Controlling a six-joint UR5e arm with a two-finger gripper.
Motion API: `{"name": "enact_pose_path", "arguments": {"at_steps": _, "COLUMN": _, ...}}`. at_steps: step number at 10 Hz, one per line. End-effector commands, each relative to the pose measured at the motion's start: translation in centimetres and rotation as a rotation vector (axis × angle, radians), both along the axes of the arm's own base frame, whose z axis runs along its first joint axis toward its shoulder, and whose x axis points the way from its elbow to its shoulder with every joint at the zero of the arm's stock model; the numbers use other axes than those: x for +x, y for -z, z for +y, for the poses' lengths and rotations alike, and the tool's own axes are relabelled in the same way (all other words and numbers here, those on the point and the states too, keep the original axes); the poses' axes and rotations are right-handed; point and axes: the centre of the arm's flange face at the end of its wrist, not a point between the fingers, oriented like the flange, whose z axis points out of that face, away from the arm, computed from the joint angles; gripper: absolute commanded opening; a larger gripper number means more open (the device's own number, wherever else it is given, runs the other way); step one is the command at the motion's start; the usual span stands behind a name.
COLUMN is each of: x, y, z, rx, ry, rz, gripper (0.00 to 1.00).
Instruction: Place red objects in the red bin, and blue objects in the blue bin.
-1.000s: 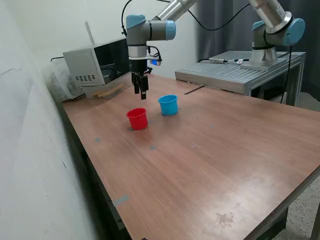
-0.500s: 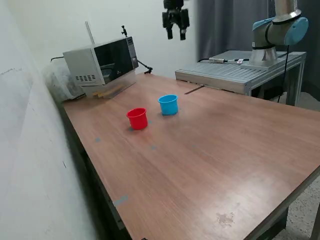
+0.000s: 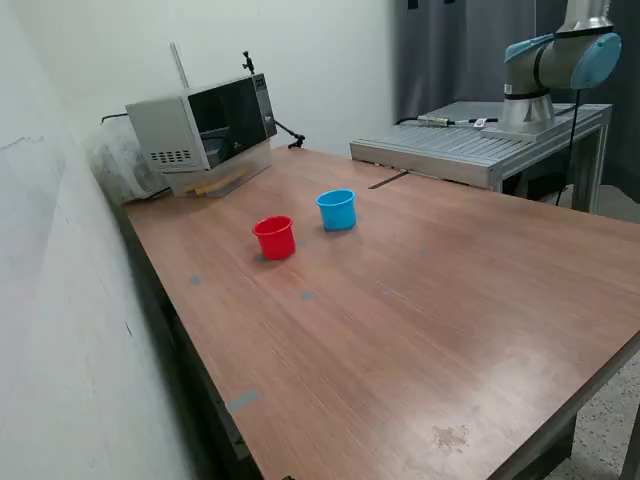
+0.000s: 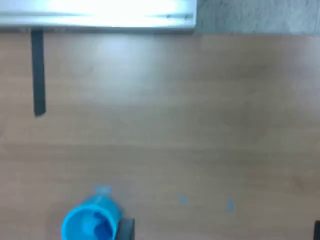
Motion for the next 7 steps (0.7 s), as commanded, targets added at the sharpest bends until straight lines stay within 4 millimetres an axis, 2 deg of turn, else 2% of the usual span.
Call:
{"name": "enact_pose_path", "arguments": {"at_steps": 1, "x": 2.7, "y": 1.5, "z": -0.9, "rx": -0.005, "ry": 0.006, "rz": -0.080, "gripper": 1.00}}
{"name": "enact_pose_path", "arguments": {"at_steps": 3, "x": 4.1, "y": 2.4, "z": -1.0, "rx": -0.015, "ry": 0.008, "rz": -0.158, "gripper": 1.00}}
{"name": "enact_pose_path", "arguments": {"at_steps": 7, "x": 4.4, "y": 3.1, "z": -1.3, "rx": -0.032, "ry": 0.078, "rz": -0.181, "gripper": 1.00}}
